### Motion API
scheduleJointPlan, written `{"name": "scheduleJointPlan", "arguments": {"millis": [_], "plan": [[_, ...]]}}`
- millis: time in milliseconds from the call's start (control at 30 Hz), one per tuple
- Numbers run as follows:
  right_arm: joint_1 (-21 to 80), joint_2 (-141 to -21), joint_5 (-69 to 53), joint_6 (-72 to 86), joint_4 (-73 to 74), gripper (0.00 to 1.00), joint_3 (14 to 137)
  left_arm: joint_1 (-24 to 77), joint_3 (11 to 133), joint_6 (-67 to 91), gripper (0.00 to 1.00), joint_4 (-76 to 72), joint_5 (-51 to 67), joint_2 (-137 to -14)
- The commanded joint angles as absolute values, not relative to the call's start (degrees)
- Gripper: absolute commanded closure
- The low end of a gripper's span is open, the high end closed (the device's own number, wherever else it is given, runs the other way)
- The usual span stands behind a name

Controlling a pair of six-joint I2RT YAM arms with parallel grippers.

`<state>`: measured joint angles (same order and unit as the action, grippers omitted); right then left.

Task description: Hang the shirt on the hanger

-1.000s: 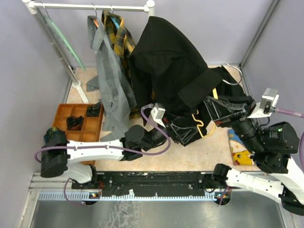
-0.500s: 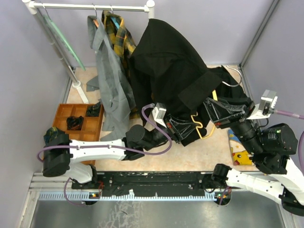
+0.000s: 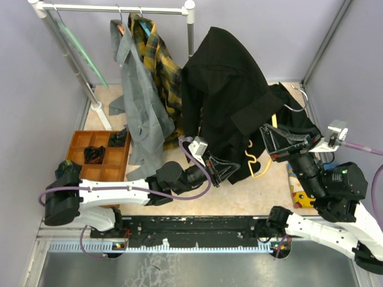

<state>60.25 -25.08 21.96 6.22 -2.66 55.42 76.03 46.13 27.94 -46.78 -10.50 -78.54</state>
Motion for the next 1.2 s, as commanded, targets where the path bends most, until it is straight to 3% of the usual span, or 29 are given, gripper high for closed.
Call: {"name": "scheduleJointPlan", "arguments": {"millis": [0,400,1167], "plan": [[60.03,-24.20,26.11,8.38,-13.51,1.00,54.08,76.15,45.96,29.67,1.00,-41.14,-10.51,-78.31],[60.04,-23.99,34.68,6.23,-18.90,1.00,49.55,78.05,46.52,31.03,1.00,-40.23,-7.94,-80.88],[60.03,-25.10,39.09,-1.48,-33.04,1.00,43.91,85.03,45.96,33.69,1.00,-40.92,-8.53,-85.16]]}}
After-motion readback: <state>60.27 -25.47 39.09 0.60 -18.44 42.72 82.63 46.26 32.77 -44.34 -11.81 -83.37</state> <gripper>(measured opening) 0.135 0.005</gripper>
